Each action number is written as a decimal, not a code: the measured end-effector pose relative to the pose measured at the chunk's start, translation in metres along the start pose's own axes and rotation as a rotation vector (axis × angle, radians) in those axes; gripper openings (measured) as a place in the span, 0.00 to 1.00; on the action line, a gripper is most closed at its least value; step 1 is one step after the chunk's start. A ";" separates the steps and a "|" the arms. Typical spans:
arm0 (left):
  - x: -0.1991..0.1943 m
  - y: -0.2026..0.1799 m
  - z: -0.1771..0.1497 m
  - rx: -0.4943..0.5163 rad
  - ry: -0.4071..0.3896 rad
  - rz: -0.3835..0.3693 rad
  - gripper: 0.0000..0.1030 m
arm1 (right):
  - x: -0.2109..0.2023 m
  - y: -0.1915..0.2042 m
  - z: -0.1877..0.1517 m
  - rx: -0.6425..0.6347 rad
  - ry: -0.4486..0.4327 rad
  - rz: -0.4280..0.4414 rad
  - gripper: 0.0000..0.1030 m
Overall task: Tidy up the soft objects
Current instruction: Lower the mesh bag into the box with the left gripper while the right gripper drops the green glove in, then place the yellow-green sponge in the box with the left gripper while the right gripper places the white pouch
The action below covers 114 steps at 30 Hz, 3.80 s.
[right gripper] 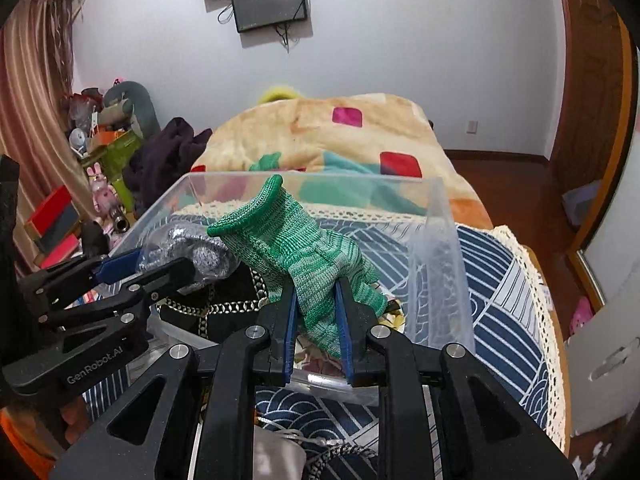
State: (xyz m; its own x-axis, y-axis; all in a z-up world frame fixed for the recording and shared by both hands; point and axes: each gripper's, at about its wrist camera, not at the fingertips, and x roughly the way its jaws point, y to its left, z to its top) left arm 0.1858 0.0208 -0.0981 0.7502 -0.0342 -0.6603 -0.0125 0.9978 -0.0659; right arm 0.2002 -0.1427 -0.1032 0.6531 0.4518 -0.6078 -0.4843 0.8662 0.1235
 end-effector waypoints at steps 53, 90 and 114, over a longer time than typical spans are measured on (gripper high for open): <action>-0.049 -0.003 -0.111 -0.020 0.071 -0.107 0.76 | -0.032 0.021 -0.087 -0.031 0.063 0.124 0.65; -0.119 0.003 -0.058 -0.004 -0.199 -0.094 0.35 | -0.092 0.020 -0.044 -0.072 -0.189 0.076 0.24; -0.027 0.014 -0.004 -0.022 -0.104 -0.013 0.35 | -0.028 0.023 0.004 -0.025 -0.148 0.059 0.24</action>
State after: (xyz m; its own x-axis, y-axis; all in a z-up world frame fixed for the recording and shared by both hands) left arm 0.1628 0.0350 -0.0839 0.8152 -0.0398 -0.5778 -0.0157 0.9957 -0.0908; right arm 0.1732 -0.1344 -0.0806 0.7004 0.5301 -0.4779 -0.5376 0.8323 0.1353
